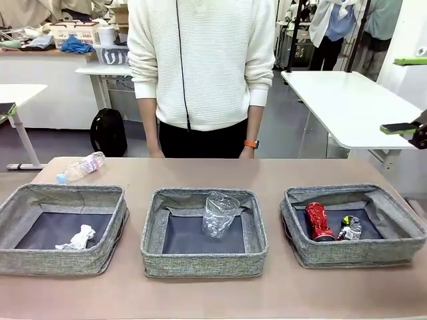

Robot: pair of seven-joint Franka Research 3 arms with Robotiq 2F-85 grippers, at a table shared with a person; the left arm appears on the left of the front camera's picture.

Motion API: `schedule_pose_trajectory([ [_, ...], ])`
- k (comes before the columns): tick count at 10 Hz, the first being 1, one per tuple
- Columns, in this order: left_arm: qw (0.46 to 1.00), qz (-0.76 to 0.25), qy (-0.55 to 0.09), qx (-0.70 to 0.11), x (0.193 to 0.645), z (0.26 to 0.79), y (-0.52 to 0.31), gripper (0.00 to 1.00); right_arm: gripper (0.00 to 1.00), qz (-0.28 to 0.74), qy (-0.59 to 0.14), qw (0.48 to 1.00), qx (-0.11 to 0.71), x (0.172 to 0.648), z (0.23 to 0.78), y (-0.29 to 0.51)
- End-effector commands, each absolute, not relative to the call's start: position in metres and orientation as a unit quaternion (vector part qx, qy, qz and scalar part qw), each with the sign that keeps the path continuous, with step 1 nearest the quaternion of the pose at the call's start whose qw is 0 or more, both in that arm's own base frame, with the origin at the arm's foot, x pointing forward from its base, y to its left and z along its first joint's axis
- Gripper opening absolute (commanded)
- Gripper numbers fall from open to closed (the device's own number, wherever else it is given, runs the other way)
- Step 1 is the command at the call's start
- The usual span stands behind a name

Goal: Sort the waste into the appropriate baskets.
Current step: Pick up the waste item pointed out by the person.

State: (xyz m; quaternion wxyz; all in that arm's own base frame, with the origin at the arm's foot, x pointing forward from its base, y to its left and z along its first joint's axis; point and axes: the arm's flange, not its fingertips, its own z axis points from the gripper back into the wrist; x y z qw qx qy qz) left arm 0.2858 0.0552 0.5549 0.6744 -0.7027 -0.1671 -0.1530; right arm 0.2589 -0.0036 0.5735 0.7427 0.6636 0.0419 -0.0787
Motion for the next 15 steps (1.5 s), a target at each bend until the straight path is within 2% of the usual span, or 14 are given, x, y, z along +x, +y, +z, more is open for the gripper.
schedule_pose_trajectory([
  [1, 0.668, -0.161, -0.172, -0.706, 0.285, 0.557, 0.054, 1.0, 1.0, -0.074, 0.039, 0.736, 0.672, 0.26, 0.578, -0.002],
  [14, 0.674, -0.153, -0.167, -0.703, 0.286, 0.555, 0.055, 1.0, 1.0, -0.074, 0.039, 0.736, 0.672, 0.26, 0.578, -0.002],
  [15, 0.764, -0.3, -0.126, -0.557, 0.3, 0.55, 0.051, 1.0, 1.0, -0.074, 0.039, 0.736, 0.672, 0.26, 0.578, -0.002],
])
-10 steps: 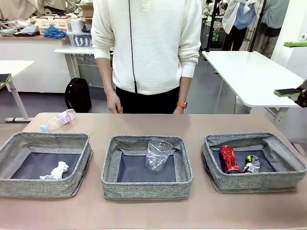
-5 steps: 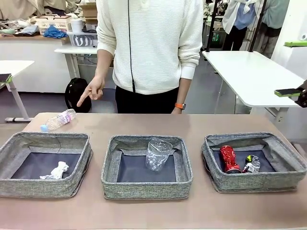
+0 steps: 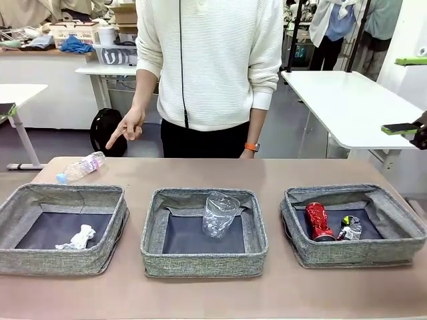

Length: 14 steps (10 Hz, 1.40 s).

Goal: Sort the waste into the appropriate baskets.
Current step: Pick up the waste item pointed out by the person.

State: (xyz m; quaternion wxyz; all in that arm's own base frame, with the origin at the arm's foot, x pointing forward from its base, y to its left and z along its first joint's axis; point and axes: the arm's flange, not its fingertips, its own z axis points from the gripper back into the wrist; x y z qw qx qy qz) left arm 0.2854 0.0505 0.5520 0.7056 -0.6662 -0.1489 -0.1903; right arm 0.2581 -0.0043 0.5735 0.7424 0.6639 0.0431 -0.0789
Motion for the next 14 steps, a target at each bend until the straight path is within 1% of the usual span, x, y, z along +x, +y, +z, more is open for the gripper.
schedule_pose_trajectory([
  [1, 0.808, -0.398, -0.079, -0.428, 0.322, 0.548, 0.049, 1.0, 1.0, -0.074, 0.039, 0.736, 0.672, 0.26, 0.578, -0.002],
  [2, 0.891, -0.344, -0.103, -0.276, 0.344, 0.544, 0.052, 1.0, 1.0, -0.074, 0.039, 0.736, 0.672, 0.26, 0.578, -0.002],
  [3, 0.932, -0.318, -0.09, -0.146, 0.363, 0.539, 0.06, 1.0, 1.0, -0.074, 0.039, 0.736, 0.672, 0.26, 0.578, -0.002],
  [4, 0.941, -0.321, -0.092, -0.065, 0.377, 0.536, 0.064, 1.0, 1.0, -0.074, 0.039, 0.736, 0.672, 0.26, 0.578, -0.002],
  [5, 0.942, -0.32, -0.099, -0.009, 0.388, 0.528, 0.062, 1.0, 1.0, -0.074, 0.039, 0.736, 0.672, 0.26, 0.578, -0.002],
  [7, 0.926, -0.318, -0.205, -0.005, 0.397, 0.532, 0.056, 1.0, 1.0, -0.074, 0.039, 0.736, 0.672, 0.26, 0.578, -0.002],
  [9, 0.897, -0.302, -0.322, -0.009, 0.4, 0.551, 0.058, 1.0, 1.0, -0.074, 0.039, 0.736, 0.672, 0.26, 0.578, -0.002],
  [10, 0.909, -0.363, -0.183, -0.09, 0.415, 0.554, 0.064, 1.0, 1.0, -0.074, 0.039, 0.736, 0.672, 0.26, 0.578, -0.002],
  [12, 0.909, -0.363, -0.183, -0.09, 0.415, 0.554, 0.064, 1.0, 1.0, -0.074, 0.039, 0.736, 0.672, 0.26, 0.578, -0.002],
  [13, 0.903, -0.353, -0.235, -0.061, 0.409, 0.557, 0.061, 1.0, 1.0, -0.074, 0.039, 0.736, 0.672, 0.26, 0.578, -0.002],
  [14, 0.925, -0.321, -0.198, -0.043, 0.445, 0.546, 0.066, 1.0, 1.0, -0.074, 0.039, 0.736, 0.672, 0.26, 0.578, -0.002],
])
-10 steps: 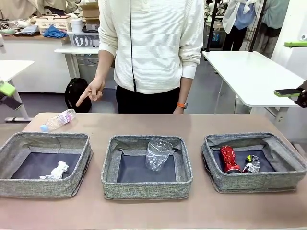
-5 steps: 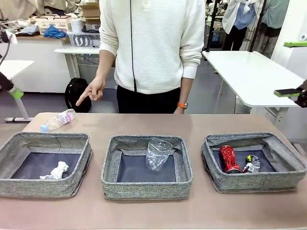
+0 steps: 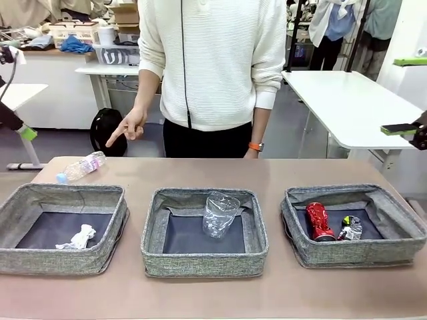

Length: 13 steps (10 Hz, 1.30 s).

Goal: Sort the waste into the appropriate baskets.
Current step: Pick up the waste item pointed out by the person.

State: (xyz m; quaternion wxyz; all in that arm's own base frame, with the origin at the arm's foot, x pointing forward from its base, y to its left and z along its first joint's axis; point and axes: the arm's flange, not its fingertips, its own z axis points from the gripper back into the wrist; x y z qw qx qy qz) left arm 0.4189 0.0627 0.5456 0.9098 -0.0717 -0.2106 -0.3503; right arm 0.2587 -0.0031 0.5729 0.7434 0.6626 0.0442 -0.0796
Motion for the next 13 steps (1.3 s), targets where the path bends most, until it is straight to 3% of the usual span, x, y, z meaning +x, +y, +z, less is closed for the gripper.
schedule_pose_trajectory([
  [1, 0.918, -0.351, -0.178, -0.054, 0.47, 0.532, 0.067, 1.0, 1.0, -0.074, 0.039, 0.736, 0.672, 0.26, 0.578, -0.002],
  [3, 0.925, -0.353, -0.108, -0.085, 0.535, 0.493, 0.079, 1.0, 1.0, -0.074, 0.039, 0.736, 0.672, 0.26, 0.578, -0.002],
  [6, 0.917, -0.374, -0.102, -0.094, 0.609, 0.439, 0.092, 1.0, 1.0, -0.074, 0.039, 0.736, 0.672, 0.26, 0.578, -0.002],
  [11, 0.916, -0.38, -0.082, -0.103, 0.653, 0.366, 0.077, 1.0, 1.0, -0.074, 0.039, 0.736, 0.672, 0.26, 0.578, -0.002],
  [13, 0.927, -0.356, -0.113, -0.039, 0.659, 0.349, 0.078, 1.0, 1.0, -0.074, 0.039, 0.736, 0.672, 0.26, 0.578, -0.002],
])
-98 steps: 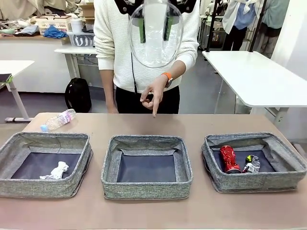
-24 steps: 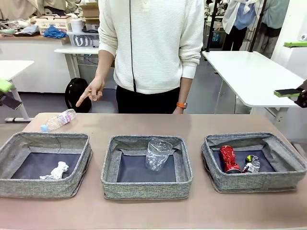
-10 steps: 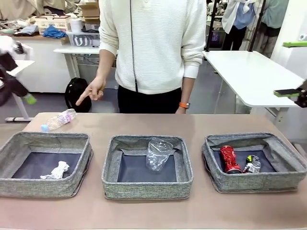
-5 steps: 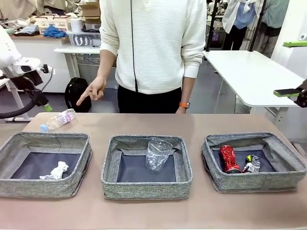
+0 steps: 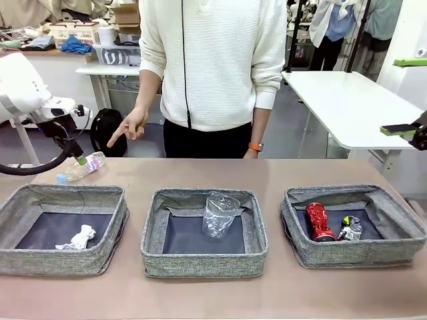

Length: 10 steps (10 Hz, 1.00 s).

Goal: Sort the waste into the appropriate baskets.
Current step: Pick up the waste item pointed out by the person.

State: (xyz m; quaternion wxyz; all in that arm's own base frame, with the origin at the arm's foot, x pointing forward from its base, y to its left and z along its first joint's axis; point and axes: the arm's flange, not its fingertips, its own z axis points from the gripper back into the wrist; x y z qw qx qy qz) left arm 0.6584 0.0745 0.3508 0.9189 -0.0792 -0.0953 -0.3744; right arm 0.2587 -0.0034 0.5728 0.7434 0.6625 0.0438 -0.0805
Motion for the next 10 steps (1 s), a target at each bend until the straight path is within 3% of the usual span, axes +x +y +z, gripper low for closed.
schedule_pose_trajectory([
  [1, 0.926, -0.356, -0.122, -0.028, 0.659, 0.343, 0.077, 1.0, 1.0, -0.074, 0.039, 0.736, 0.672, 0.26, 0.578, -0.002],
  [10, 0.922, -0.372, -0.084, -0.066, 0.649, 0.33, 0.057, 1.0, 1.0, -0.074, 0.039, 0.736, 0.672, 0.26, 0.578, -0.002],
])
